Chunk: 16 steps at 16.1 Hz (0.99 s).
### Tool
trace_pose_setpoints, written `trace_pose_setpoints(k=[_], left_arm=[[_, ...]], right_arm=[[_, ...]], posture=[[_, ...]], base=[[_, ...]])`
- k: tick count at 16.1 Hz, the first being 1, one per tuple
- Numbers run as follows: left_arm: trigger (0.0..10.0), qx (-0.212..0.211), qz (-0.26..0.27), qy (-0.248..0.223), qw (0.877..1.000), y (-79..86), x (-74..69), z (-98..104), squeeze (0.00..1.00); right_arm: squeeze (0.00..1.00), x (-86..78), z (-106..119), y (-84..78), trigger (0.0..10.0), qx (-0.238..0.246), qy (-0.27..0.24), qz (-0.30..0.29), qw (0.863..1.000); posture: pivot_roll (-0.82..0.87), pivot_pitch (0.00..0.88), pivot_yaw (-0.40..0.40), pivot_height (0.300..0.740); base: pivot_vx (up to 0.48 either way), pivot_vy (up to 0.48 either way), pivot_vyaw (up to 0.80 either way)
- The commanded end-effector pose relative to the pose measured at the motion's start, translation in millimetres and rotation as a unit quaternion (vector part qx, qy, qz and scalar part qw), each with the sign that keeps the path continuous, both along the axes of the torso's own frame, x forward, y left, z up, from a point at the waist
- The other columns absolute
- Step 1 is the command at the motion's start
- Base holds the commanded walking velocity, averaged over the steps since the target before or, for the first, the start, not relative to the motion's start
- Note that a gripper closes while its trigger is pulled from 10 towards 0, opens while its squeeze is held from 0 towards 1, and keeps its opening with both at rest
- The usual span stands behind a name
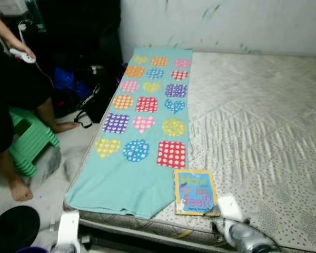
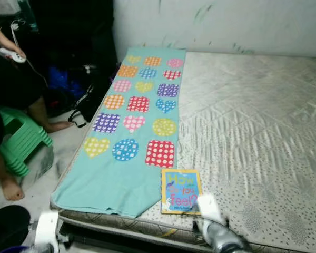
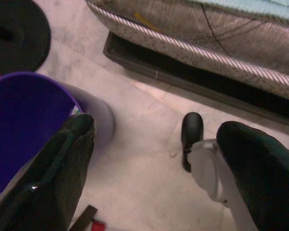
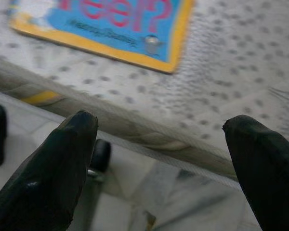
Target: Clean up the room
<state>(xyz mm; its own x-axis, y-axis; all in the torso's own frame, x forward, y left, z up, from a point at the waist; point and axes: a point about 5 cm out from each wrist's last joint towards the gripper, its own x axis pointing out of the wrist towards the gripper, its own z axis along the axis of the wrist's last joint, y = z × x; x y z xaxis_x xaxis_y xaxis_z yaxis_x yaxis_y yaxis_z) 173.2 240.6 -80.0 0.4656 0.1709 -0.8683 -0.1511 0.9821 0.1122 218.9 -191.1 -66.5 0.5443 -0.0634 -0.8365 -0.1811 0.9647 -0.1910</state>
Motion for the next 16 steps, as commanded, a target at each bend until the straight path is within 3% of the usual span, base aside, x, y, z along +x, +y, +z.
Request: trace_pose_setpoints(k=[1,4,5,9,16], left_arm=[[10.0,0.008,-0.013,-0.022,1.000,-2.6,17.6,8,0.00],[10.0,0.000,-0.020,-0.018,1.000,-9.2,19.1,7,0.00],[10.0,-0.003,-0.019,-0.002,1.000,-9.6,11.4,3,0.00],[10.0,0.003,-0.008,0.032,0.999,-4.6,-10.4,-6,0.00],[10.0,0.002,-0.010,0.021,1.000,-7.6,-4.8,-4,0.00]], right_arm=[[0.00,16.4,9,11.3,10.0,0.000,-0.026,0.029,0.999],[0.00,10.3,5,8.3,10.0,-0.011,-0.015,0.044,0.999],[0.00,0.5,1,-1.0,10.0,-0.029,0.007,0.059,0.998],[0.00,-14.0,-3,-25.5,10.0,-0.069,0.042,0.071,0.994],[0.00,-4.5,2,-23.5,10.0,-0.051,0.024,0.042,0.998]], posture=[[-0.06,0.000,0.056,0.740],[-0.06,0.000,0.051,0.740],[-0.06,0.000,0.049,0.740],[-0.06,0.000,0.035,0.740],[-0.06,0.000,0.031,0.740]], base=[[0.000,0.000,0.00],[0.000,0.000,0.00],[0.000,0.000,0.00],[0.000,0.000,0.00],[0.000,0.000,-0.11]])
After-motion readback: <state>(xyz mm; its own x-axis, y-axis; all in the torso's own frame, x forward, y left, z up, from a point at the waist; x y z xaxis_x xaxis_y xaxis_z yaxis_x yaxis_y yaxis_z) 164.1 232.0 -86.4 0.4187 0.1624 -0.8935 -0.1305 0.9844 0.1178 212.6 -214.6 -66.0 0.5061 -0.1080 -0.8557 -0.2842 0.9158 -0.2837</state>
